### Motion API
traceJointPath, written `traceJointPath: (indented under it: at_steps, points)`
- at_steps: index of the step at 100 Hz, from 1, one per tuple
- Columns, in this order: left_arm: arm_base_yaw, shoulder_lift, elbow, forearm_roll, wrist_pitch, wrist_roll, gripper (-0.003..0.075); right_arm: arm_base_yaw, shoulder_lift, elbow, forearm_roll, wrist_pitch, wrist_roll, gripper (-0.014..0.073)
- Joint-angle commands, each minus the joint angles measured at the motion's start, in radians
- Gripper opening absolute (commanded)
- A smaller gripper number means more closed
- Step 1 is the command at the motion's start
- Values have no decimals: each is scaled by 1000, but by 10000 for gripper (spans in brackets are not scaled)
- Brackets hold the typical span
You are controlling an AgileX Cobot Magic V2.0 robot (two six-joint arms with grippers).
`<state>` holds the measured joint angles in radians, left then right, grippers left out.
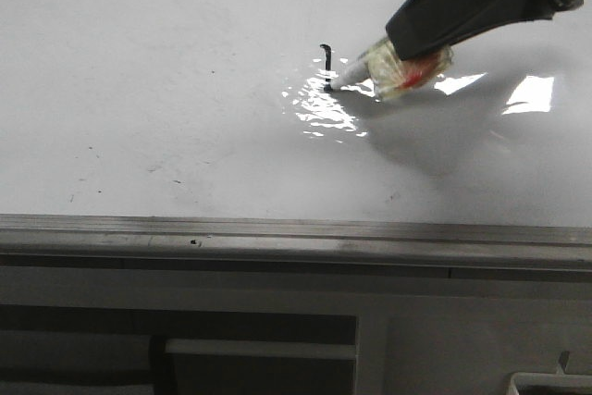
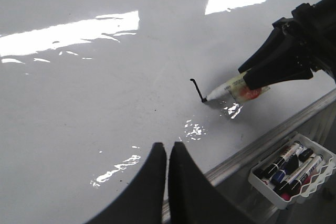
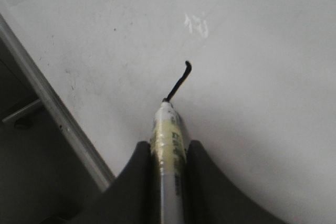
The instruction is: Write number 5 on whiteboard
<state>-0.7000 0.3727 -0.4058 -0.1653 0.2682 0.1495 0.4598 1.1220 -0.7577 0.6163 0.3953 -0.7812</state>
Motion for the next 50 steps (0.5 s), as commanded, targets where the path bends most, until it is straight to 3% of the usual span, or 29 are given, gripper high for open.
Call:
traceJointPath:
  at_steps: [1, 33, 50]
  points:
    - [3, 3, -27, -14, -77, -9, -20, -9, -12, -2, -5, -23, 12, -41]
    - [3, 3, -27, -33, -77, -9, -20, -11, -16, 3, -53, -12, 24, -41]
    - [3, 3, -27, -33, -77, -9, -20, -43, -47, 3, -259, 16, 238, -41]
